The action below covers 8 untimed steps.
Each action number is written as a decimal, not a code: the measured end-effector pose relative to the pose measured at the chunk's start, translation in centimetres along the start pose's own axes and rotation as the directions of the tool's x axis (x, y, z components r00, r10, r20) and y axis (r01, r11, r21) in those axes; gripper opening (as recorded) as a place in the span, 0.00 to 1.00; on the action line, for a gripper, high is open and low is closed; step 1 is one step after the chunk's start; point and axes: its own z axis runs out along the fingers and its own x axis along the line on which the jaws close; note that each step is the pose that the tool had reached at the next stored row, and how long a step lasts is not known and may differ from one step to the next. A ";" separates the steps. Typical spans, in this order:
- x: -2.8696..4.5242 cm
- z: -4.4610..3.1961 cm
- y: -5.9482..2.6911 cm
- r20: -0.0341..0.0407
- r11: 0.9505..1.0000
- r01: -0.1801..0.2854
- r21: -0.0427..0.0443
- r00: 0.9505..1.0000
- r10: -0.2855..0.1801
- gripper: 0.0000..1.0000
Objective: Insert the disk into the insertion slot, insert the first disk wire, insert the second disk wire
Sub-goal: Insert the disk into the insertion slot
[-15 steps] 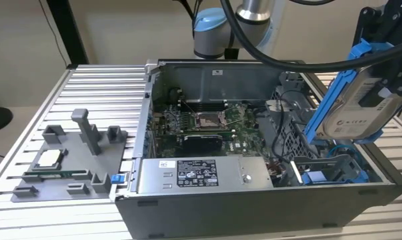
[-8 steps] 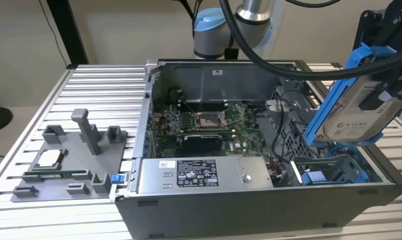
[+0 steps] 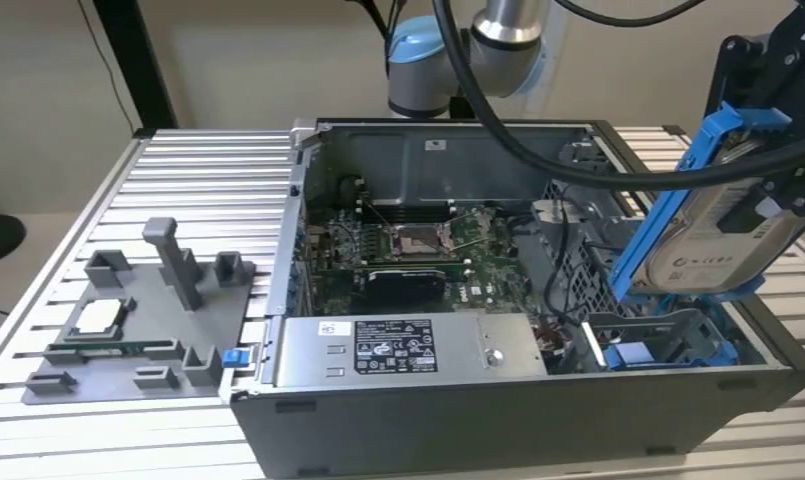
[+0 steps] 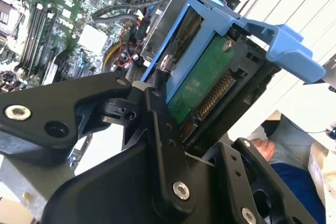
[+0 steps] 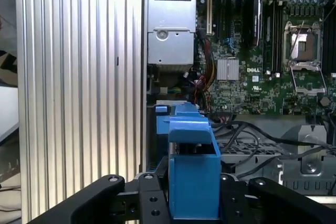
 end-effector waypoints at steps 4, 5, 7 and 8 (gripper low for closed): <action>0.21 0.28 -0.02 0.000 1.000 0.000 0.000 1.000 0.000 0.00; 0.21 0.28 -0.02 0.000 1.000 0.000 0.000 1.000 0.000 0.00; 0.21 0.28 -0.02 0.000 1.000 0.000 0.000 1.000 0.000 0.00; 0.22 0.29 -0.02 0.000 1.000 0.000 0.000 1.000 0.000 0.00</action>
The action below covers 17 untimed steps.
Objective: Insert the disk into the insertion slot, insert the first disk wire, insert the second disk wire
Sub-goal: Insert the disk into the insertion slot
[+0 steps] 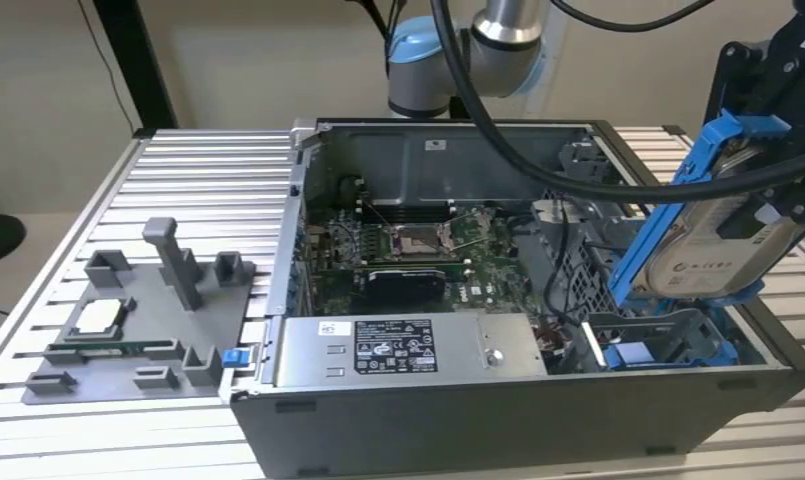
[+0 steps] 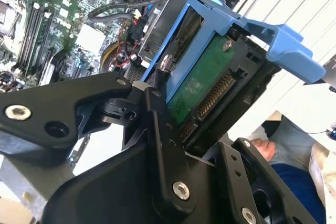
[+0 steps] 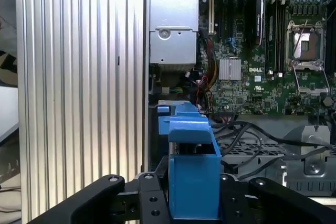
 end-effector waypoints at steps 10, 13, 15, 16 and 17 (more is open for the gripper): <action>0.06 0.95 -0.04 0.004 1.000 0.000 0.000 1.000 0.000 0.00; 0.11 1.46 -0.06 0.007 1.000 0.000 0.000 1.000 0.000 0.00; 0.13 1.78 -0.11 0.008 1.000 0.000 0.000 1.000 0.000 0.00; 0.14 1.94 -0.18 0.008 1.000 0.000 0.000 1.000 0.000 0.00; 0.15 2.09 -0.24 0.009 1.000 0.000 0.000 1.000 0.000 0.00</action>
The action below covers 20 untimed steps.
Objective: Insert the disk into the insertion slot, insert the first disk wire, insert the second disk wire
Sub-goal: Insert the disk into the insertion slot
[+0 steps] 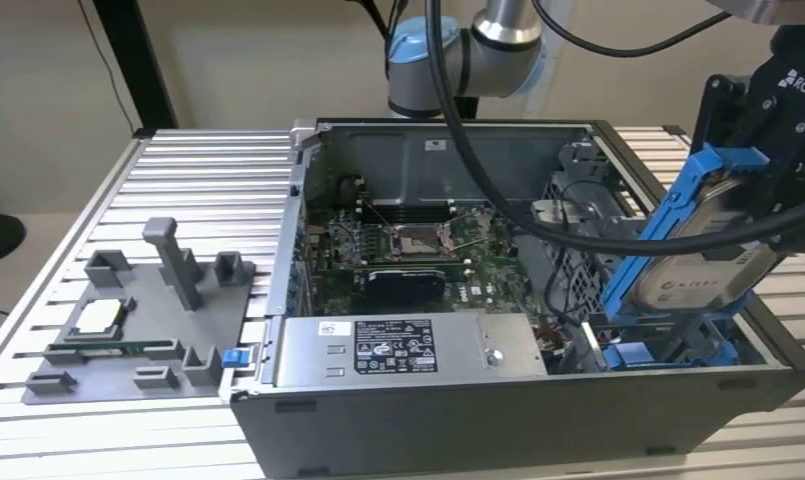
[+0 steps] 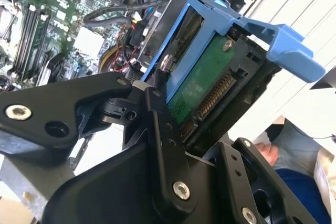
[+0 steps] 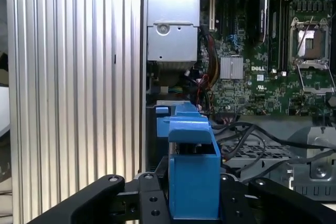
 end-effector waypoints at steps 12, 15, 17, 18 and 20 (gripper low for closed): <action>0.03 2.07 -0.62 0.007 1.000 0.000 0.000 1.000 0.000 0.00; 0.04 2.63 -0.69 0.008 1.000 0.000 0.000 1.000 0.000 0.00; 0.04 2.99 -0.72 0.008 1.000 0.000 0.000 1.000 0.000 0.00; 0.05 3.15 -0.74 0.009 1.000 0.000 0.000 1.000 0.000 0.00; 0.05 3.43 -0.77 0.009 1.000 0.000 0.000 1.000 0.000 0.00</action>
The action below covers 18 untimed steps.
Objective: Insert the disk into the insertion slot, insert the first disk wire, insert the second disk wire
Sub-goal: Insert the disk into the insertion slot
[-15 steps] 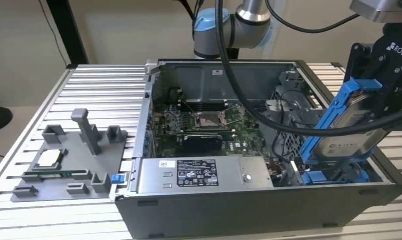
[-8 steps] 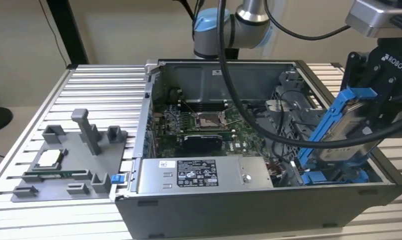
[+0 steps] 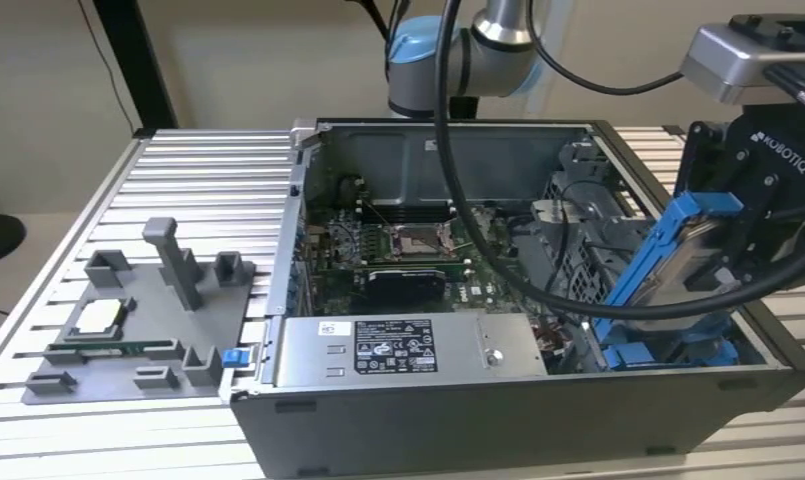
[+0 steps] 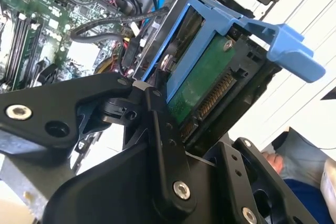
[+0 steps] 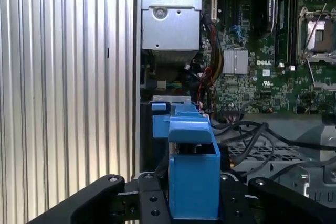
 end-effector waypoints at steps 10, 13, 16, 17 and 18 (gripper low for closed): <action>0.04 1.78 -0.09 0.001 1.000 0.000 0.000 1.000 0.000 0.00; 0.06 2.33 -0.12 0.001 1.000 0.000 0.000 1.000 0.000 0.00; 0.07 2.87 -0.14 0.001 1.000 0.000 0.000 1.000 0.000 0.00; 0.07 2.98 -0.14 0.002 1.000 0.000 0.000 1.000 0.000 0.00; 0.07 2.98 -0.14 0.001 1.000 0.000 0.000 1.000 0.000 0.00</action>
